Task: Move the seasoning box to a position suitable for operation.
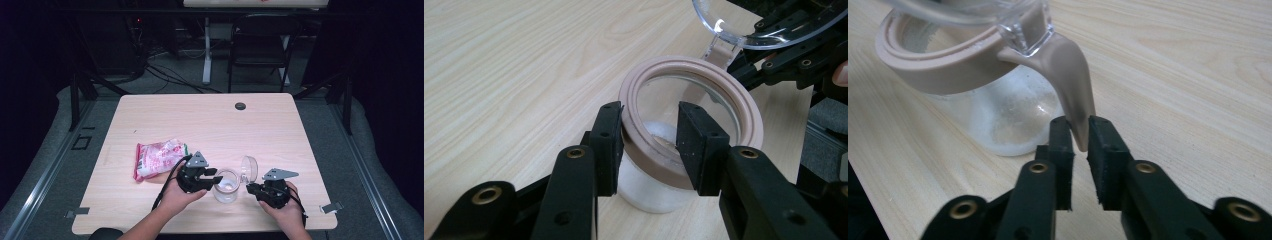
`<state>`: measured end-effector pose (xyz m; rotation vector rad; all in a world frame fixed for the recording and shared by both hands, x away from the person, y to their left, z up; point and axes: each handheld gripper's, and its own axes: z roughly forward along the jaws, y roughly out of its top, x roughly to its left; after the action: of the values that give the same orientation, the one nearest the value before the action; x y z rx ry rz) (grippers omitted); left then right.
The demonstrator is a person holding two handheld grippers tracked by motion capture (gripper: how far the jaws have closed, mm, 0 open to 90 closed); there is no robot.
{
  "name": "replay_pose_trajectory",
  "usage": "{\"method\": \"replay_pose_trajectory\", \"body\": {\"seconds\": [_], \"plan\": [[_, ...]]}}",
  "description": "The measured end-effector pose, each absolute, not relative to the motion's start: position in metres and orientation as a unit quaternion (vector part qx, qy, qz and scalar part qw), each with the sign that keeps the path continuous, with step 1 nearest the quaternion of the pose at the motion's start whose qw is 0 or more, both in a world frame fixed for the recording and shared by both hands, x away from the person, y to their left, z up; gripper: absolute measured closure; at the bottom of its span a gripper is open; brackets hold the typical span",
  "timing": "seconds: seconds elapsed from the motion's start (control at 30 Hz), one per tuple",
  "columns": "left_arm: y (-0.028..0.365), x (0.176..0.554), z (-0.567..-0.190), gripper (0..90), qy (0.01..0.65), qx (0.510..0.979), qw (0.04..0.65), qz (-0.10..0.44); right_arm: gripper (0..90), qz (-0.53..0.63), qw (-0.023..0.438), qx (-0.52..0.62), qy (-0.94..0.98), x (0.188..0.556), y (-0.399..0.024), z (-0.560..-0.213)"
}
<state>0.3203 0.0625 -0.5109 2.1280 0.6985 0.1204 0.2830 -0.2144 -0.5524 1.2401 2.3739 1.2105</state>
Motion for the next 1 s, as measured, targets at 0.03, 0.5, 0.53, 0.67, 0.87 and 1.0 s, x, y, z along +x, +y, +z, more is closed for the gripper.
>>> {"method": "replay_pose_trajectory", "body": {"seconds": [0.03, 0.5, 0.53, 0.67, 0.87, 1.0], "plan": [[0.063, 0.32, -0.511, 62.5, 0.281, 0.854, 0.435, 0.048, 82.3, 0.408, 0.105, 0.418, 0.805, 0.283, -0.213, -0.552], [0.072, 0.311, -0.501, 57.5, 0.283, 0.838, 0.464, 0.043, 85.6, 0.426, 0.116, 0.444, 0.78, 0.3, -0.217, -0.556], [0.073, 0.31, -0.501, 57.4, 0.285, 0.835, 0.467, 0.05, 85.6, 0.426, 0.117, 0.445, 0.779, 0.302, -0.217, -0.556], [0.083, 0.308, -0.498, 57.4, 0.293, 0.836, 0.46, 0.067, 85.6, 0.429, 0.112, 0.45, 0.775, 0.31, -0.218, -0.557], [0.104, 0.306, -0.496, 57.4, 0.321, 0.82, 0.466, 0.083, 85.4, 0.434, 0.109, 0.456, 0.769, 0.325, -0.217, -0.558], [0.12, 0.304, -0.493, 57.4, 0.34, 0.81, 0.468, 0.094, 85.2, 0.44, 0.102, 0.46, 0.765, 0.336, -0.215, -0.559]]}}
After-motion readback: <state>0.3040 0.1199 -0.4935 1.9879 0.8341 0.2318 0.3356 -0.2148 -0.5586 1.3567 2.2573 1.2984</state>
